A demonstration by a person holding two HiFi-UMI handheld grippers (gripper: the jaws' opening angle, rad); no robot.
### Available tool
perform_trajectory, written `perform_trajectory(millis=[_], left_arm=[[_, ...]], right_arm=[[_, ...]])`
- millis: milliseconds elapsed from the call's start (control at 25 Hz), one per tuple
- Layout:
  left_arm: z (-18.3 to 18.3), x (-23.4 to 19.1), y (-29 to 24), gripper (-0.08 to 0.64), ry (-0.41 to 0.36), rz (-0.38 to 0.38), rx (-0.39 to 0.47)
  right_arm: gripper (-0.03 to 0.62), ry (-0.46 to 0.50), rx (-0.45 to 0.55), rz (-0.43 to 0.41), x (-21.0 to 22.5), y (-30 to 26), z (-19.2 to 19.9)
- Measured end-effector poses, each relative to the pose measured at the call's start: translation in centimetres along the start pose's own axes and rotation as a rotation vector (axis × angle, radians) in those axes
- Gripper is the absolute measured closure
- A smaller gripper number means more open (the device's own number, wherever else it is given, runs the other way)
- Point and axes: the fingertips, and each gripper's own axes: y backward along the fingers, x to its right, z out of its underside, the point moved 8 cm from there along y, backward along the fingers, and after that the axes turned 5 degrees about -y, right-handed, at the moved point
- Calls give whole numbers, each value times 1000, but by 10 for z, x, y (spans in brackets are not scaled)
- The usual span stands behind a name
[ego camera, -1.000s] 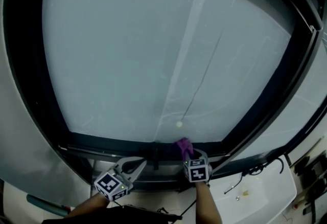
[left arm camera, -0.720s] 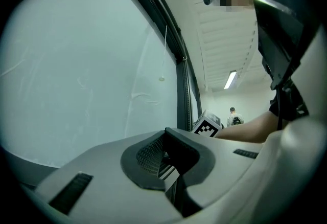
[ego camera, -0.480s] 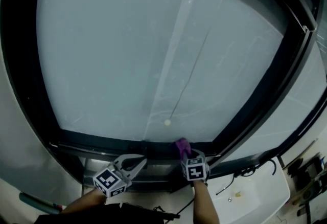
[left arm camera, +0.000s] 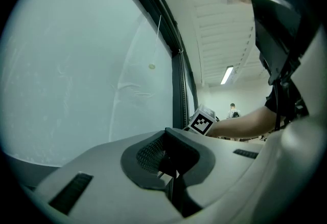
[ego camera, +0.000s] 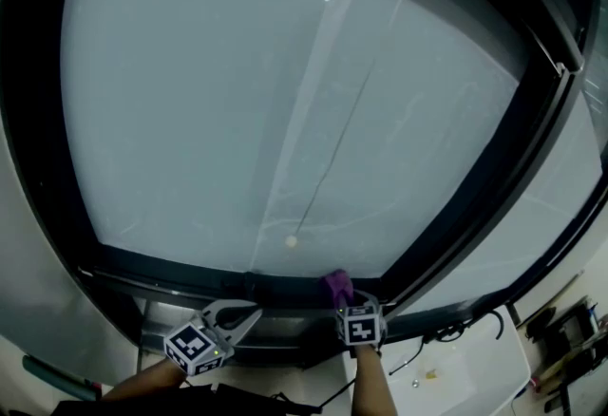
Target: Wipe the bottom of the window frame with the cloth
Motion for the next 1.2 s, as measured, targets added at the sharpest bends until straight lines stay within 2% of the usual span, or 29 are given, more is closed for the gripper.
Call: perform_trajectory(millis=[480,760,960,1200], left_arm=[[3,-1,-3,557,10,-9,6],[-4,0,-5,558,40,21,-9],[-7,0,-5,558,62,30,-7],[-8,-2,-6,558,72,38,-16]], right_arm=[[514,-30,-30,63,35,-1,15],[515,58,-72,77,45,-4,11],[514,50,-79,86,51,-4,11],[515,48,-99,135,63,-6,17]])
